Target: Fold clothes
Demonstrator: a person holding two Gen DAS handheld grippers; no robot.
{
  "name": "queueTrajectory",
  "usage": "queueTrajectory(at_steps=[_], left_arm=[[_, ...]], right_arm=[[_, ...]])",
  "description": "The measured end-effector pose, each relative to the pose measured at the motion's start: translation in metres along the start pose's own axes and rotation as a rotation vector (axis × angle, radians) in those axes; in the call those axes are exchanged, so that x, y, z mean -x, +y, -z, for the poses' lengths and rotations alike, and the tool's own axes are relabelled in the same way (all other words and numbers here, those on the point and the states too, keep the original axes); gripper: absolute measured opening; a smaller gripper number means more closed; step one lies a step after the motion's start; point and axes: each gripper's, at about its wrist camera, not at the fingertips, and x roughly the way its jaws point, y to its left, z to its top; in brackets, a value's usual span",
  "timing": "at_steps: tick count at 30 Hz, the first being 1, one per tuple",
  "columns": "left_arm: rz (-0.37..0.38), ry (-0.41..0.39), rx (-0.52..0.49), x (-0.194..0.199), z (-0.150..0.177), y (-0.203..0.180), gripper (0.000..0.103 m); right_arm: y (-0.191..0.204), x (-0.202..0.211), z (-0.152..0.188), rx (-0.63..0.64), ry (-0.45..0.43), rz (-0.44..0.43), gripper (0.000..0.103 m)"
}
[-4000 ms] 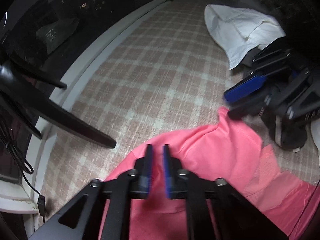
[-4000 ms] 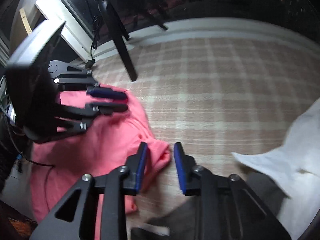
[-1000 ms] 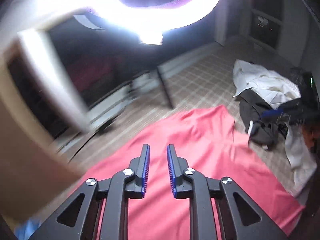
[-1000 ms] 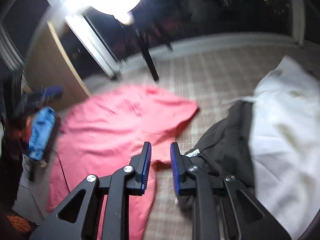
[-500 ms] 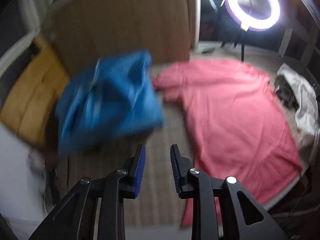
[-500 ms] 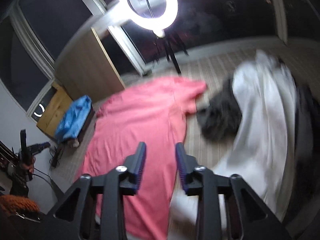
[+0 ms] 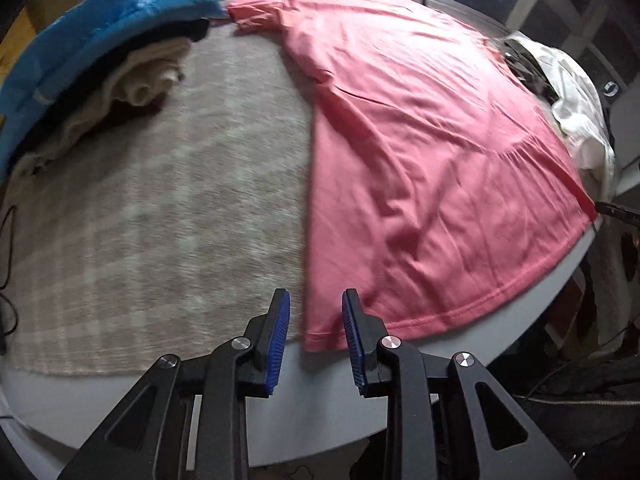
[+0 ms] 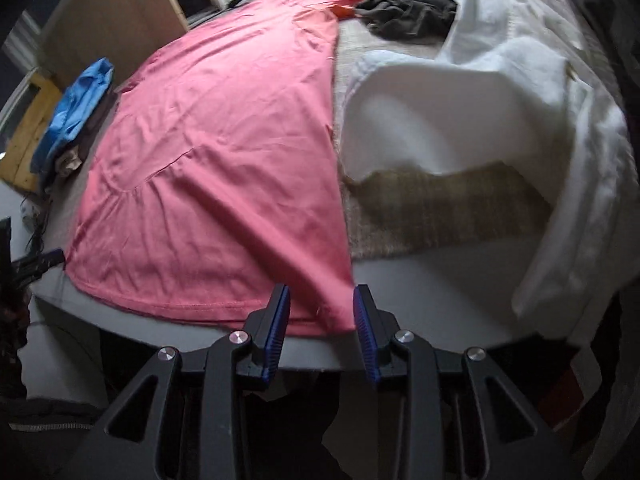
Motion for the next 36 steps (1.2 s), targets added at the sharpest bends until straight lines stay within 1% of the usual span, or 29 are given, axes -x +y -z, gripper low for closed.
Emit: queueTrajectory(at_steps=[3, 4, 5, 6, 8, 9, 11, 15, 18, 22, 25, 27, 28, 30, 33, 35, 36], left_arm=[[0.022, -0.014, -0.003, -0.003, 0.005, -0.001, 0.026], [0.03, -0.019, -0.004, -0.003, 0.007, -0.001, 0.022], [0.037, -0.024, -0.006, -0.004, 0.009, -0.002, 0.009], [0.045, -0.028, -0.007, -0.005, 0.01, -0.002, 0.0], [0.06, -0.038, -0.009, -0.007, 0.014, -0.003, 0.0], [0.07, -0.048, 0.006, -0.003, 0.017, 0.0, 0.0], [0.111, -0.085, 0.069, 0.01, 0.029, 0.012, 0.0], [0.173, -0.11, 0.161, 0.016, 0.048, 0.027, 0.001], [0.15, -0.1, 0.146, 0.01, 0.051, 0.022, 0.001], [0.157, -0.108, 0.172, 0.003, 0.045, 0.023, 0.0], [0.149, -0.091, 0.182, -0.001, 0.033, 0.031, 0.001], [0.13, -0.066, 0.183, 0.01, 0.038, 0.044, 0.002], [0.109, -0.057, 0.183, 0.013, 0.039, 0.046, 0.001], [0.097, -0.054, 0.186, 0.023, 0.038, 0.053, 0.001], [0.088, -0.098, 0.151, 0.037, 0.007, 0.055, 0.001], [0.083, -0.128, 0.126, 0.046, -0.014, 0.056, 0.001], [0.088, -0.145, 0.107, 0.046, -0.031, 0.053, 0.001]], right_arm=[[0.027, 0.017, -0.012, 0.065, -0.045, -0.022, 0.032], [0.038, 0.021, -0.017, 0.099, -0.057, -0.024, 0.032], [0.051, 0.025, -0.024, 0.136, -0.066, -0.027, 0.032], [0.064, 0.027, -0.031, 0.172, -0.076, -0.029, 0.032], [0.09, 0.027, -0.042, 0.234, -0.084, -0.039, 0.032], [0.099, 0.025, -0.045, 0.261, -0.082, -0.049, 0.032], [0.121, 0.019, -0.05, 0.322, -0.071, -0.051, 0.032], [0.161, -0.002, -0.06, 0.424, -0.027, -0.061, 0.032], [0.179, -0.017, -0.066, 0.464, 0.001, -0.06, 0.032], [0.175, -0.019, -0.066, 0.444, 0.005, -0.049, 0.032], [0.142, -0.014, -0.06, 0.359, 0.007, -0.015, 0.032], [0.116, -0.009, -0.055, 0.289, 0.01, 0.006, 0.032], [0.107, -0.006, -0.055, 0.262, 0.004, 0.013, 0.032], [0.093, 0.002, -0.057, 0.225, -0.017, 0.019, 0.032], [0.082, 0.01, -0.064, 0.21, -0.059, 0.021, 0.032], [0.076, 0.001, -0.07, 0.209, -0.05, 0.016, 0.032], [0.073, -0.003, -0.072, 0.208, -0.045, 0.013, 0.032]])
